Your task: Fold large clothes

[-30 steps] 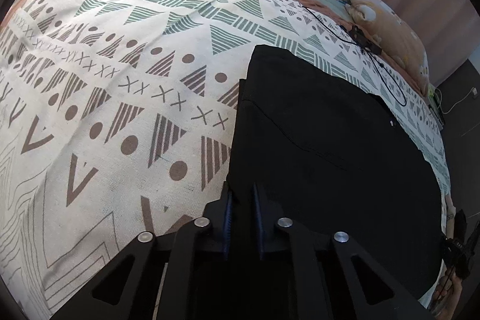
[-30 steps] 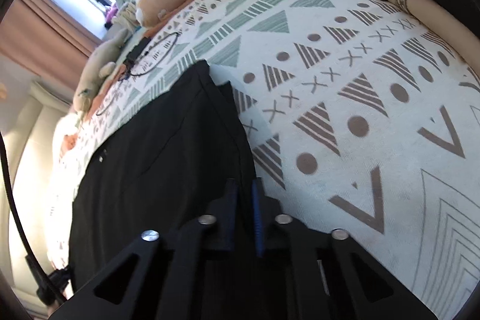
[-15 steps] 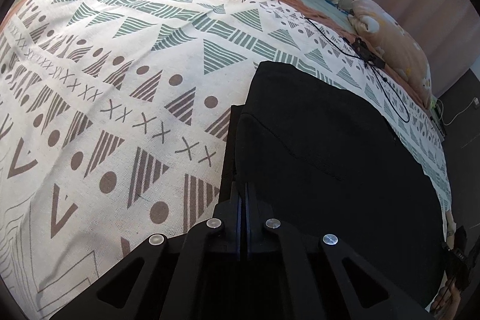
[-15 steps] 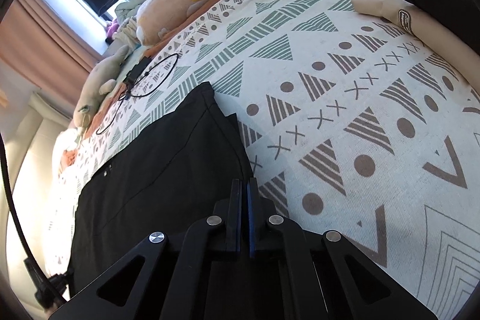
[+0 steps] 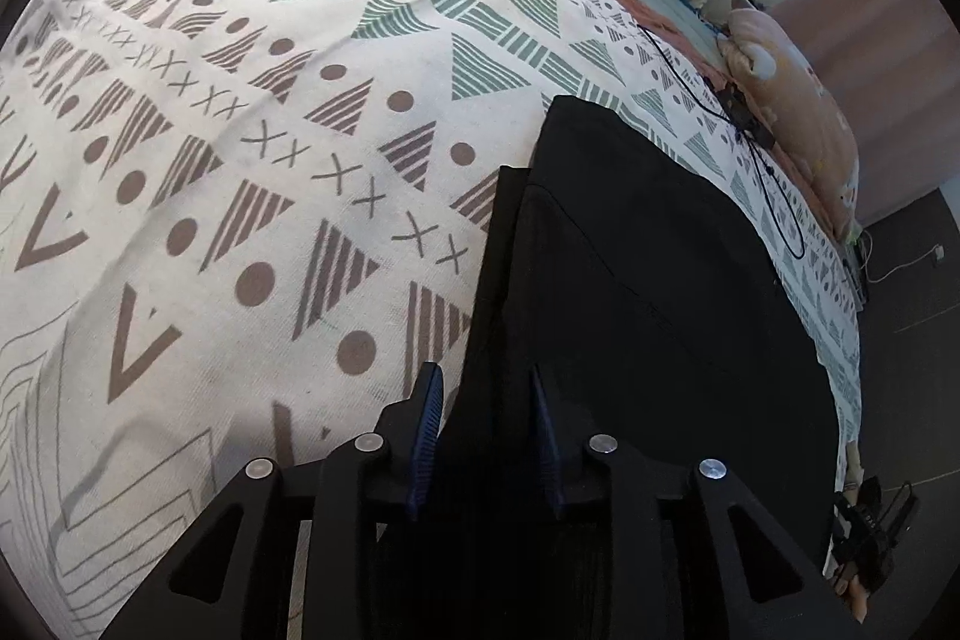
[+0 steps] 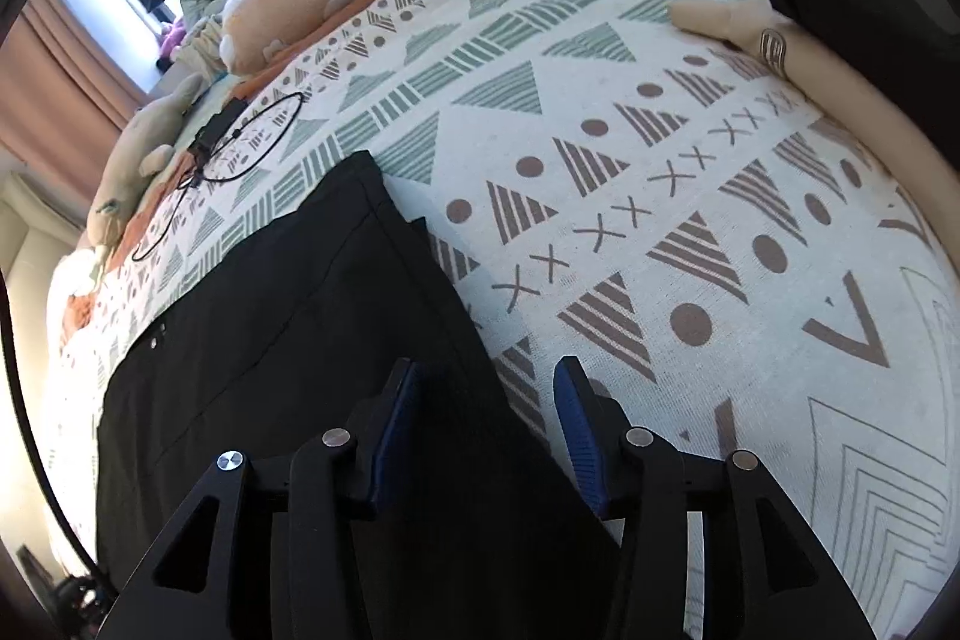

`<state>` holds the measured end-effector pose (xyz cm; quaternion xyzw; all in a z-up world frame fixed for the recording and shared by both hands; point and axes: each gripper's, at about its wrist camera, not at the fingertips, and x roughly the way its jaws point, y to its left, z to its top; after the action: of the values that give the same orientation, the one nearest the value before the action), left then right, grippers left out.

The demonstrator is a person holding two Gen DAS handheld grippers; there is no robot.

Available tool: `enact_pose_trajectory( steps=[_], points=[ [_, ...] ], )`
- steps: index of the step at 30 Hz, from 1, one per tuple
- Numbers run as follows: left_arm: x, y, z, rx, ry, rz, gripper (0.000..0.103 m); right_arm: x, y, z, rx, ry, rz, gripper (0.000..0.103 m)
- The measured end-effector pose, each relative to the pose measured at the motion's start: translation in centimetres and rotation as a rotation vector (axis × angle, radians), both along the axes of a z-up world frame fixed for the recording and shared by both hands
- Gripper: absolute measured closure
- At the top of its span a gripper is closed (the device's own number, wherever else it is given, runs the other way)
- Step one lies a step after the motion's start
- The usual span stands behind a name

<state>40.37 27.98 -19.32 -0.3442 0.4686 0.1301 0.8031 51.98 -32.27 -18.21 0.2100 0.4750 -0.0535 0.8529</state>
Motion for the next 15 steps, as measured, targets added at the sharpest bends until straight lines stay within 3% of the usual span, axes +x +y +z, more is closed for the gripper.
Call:
enact_pose_trajectory(
  steps=[8,15],
  points=[
    [-4.0,-0.6,1.5,0.043,-0.016,0.032,0.067,-2.6,2.1,2.8,-0.011,-0.065,0.017,0.056],
    [-7.3,-1.2,1.6,0.02,-0.037,0.029,0.067,-5.1,4.4,6.0,-0.001,-0.165,0.066,0.056]
  ],
)
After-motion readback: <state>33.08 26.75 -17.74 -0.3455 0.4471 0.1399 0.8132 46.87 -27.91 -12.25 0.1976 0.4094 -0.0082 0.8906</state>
